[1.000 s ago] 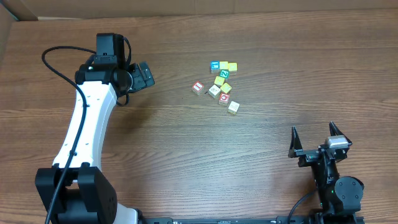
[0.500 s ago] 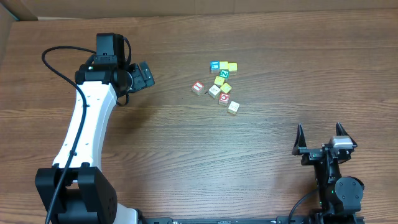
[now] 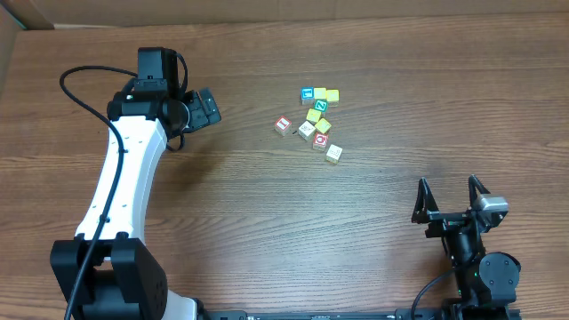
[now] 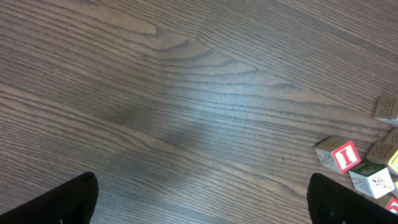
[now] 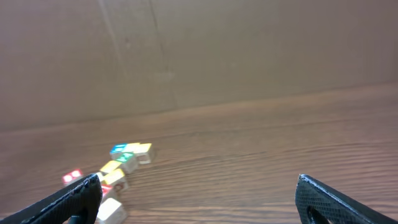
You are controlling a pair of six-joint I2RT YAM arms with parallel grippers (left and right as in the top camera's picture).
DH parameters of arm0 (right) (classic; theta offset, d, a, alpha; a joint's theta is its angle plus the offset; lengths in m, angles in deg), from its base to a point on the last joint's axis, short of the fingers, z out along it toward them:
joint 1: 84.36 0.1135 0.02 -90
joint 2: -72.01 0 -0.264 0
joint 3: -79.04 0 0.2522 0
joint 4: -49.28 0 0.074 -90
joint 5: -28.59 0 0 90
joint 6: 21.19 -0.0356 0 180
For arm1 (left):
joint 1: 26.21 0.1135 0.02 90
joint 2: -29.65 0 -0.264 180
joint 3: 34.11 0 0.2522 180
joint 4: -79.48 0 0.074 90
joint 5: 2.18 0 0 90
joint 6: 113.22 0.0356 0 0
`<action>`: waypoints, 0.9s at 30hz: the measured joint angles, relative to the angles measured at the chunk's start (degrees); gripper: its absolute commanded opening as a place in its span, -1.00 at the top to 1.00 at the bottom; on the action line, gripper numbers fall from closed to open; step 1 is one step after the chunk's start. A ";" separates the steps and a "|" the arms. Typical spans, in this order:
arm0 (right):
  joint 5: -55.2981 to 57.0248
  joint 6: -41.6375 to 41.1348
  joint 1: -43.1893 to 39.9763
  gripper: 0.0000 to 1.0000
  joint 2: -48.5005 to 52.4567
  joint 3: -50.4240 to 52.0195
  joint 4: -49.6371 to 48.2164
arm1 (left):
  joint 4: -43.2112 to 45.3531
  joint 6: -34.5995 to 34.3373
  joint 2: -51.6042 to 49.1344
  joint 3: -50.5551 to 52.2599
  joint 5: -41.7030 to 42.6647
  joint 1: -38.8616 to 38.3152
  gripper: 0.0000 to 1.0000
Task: Flip 4 blocks
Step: 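Reach the right gripper to the blocks and grasp the blue 'P' block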
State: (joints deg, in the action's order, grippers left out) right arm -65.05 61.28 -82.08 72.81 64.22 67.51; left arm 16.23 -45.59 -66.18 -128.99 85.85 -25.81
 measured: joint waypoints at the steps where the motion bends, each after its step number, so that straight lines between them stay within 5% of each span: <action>1: -0.37 -0.35 0.00 -1.00 0.00 0.00 0.15 | 0.00 0.00 0.00 0.00 0.00 0.00 -1.00; 10: -2.10 -2.38 0.00 -1.00 10.62 -9.79 10.62 | 0.00 0.00 0.00 0.00 0.02 0.00 -1.00; 27: -3.82 -2.97 0.00 -1.00 68.11 -73.88 53.83 | 0.02 0.00 0.00 -0.04 0.20 0.00 -1.00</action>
State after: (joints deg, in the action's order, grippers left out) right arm -68.87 58.31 -82.08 140.91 -9.66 121.34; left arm 16.25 -45.59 -66.18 -129.04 86.04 -25.81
